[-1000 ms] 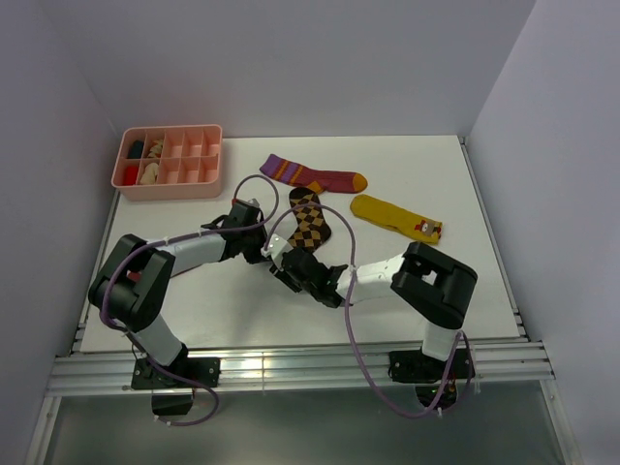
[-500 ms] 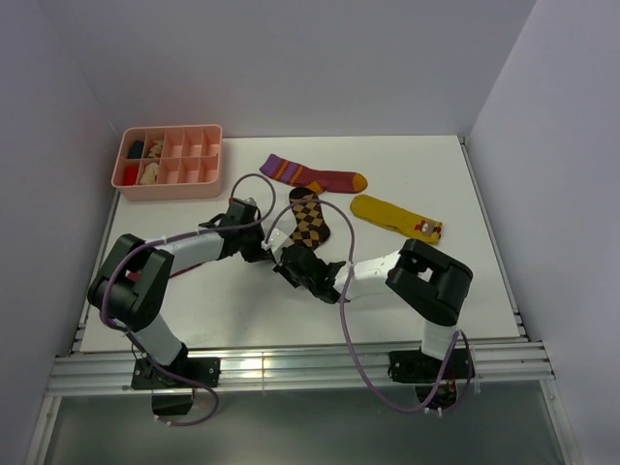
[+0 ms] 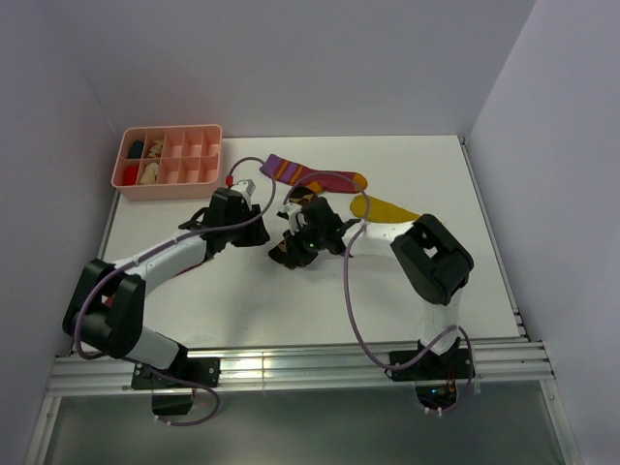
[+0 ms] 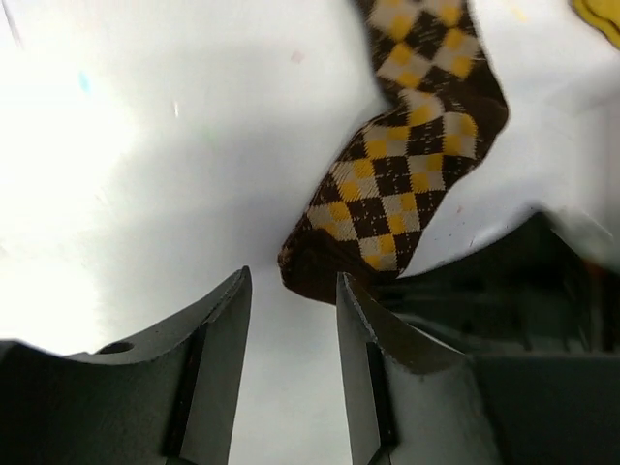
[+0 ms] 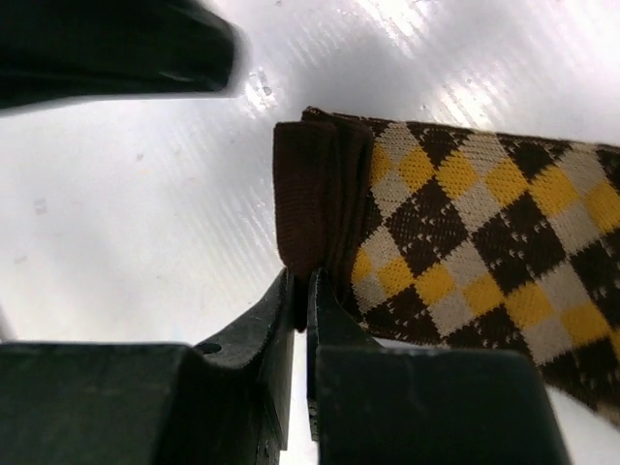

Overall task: Roll the socks
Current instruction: Roll the sock at the center of the board.

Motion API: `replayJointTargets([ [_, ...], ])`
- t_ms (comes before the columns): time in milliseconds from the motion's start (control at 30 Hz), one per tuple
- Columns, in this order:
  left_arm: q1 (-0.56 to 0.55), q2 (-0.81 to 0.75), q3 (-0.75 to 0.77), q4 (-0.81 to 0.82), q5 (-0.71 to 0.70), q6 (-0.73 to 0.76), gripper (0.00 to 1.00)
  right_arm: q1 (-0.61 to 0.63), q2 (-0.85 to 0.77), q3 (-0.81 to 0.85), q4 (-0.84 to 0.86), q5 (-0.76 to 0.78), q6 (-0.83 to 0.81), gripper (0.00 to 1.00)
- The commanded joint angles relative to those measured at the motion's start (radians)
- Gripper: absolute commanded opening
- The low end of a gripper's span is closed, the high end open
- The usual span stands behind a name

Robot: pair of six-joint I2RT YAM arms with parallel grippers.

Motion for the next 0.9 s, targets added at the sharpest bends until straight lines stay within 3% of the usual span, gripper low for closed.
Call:
replayJointTargets([
  [0,0.002,-0.080,0.010,0.087,0.019,0.309,0.46,-0.040,0.076,0.100,-0.244,-0.259,-0.004,0.00],
  [167,0.002,-0.111,-0.062,0.125,0.242,0.579,0.46,-0.092,0.177,0.233,-0.427,-0.375,-0.028,0.00],
  [267,-0.001,-0.125,-0.122,0.145,0.338,0.640,0.45,-0.116,0.227,0.290,-0.502,-0.391,-0.061,0.00],
  [667,-0.165,-0.173,-0.217,0.200,0.269,0.754,0.47,-0.169,0.334,0.459,-0.847,-0.409,-0.241,0.00],
  [867,-0.223,-0.153,-0.210,0.217,0.209,0.790,0.47,-0.184,0.365,0.493,-0.915,-0.402,-0.283,0.00],
])
